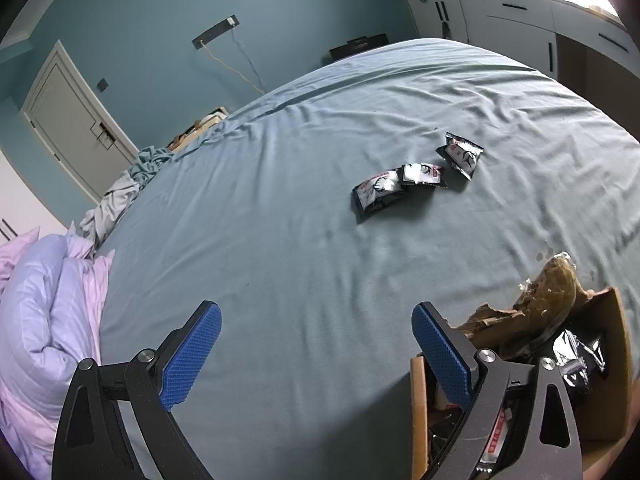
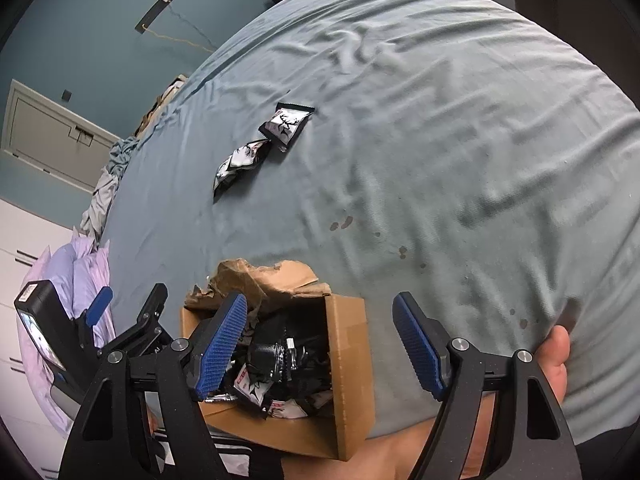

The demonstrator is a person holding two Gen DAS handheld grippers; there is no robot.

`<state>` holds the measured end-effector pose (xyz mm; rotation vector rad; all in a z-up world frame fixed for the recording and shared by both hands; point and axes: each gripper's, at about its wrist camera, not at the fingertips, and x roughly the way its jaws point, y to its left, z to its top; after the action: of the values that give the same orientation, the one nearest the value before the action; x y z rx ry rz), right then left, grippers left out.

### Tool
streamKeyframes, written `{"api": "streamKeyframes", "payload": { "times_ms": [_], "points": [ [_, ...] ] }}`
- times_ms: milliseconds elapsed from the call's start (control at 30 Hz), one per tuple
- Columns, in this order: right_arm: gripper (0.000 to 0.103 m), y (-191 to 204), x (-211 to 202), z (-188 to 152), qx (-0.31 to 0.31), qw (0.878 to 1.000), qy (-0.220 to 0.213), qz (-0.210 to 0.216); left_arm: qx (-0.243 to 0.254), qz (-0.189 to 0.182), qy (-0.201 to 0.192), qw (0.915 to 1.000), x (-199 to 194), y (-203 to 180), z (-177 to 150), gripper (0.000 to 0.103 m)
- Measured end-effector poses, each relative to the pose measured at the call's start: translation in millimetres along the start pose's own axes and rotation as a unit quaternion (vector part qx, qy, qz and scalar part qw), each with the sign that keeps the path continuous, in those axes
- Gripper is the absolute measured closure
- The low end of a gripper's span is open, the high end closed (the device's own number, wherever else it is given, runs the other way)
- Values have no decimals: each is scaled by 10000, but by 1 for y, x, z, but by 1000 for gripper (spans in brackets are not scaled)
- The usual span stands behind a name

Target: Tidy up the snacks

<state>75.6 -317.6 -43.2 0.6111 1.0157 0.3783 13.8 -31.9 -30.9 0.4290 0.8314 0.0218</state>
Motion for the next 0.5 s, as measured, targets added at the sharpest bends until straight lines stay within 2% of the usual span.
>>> {"api": "streamKeyframes", "payload": {
  "times_ms": [333, 500],
  "points": [
    [28, 0, -1, 0, -9, 10000, -11, 23, -15, -5, -3, 10000, 0, 1, 0, 5],
    [28, 0, -1, -1, -12, 10000, -7, 65, -96, -129, 21, 9999, -4, 7, 0, 5]
  ]
}}
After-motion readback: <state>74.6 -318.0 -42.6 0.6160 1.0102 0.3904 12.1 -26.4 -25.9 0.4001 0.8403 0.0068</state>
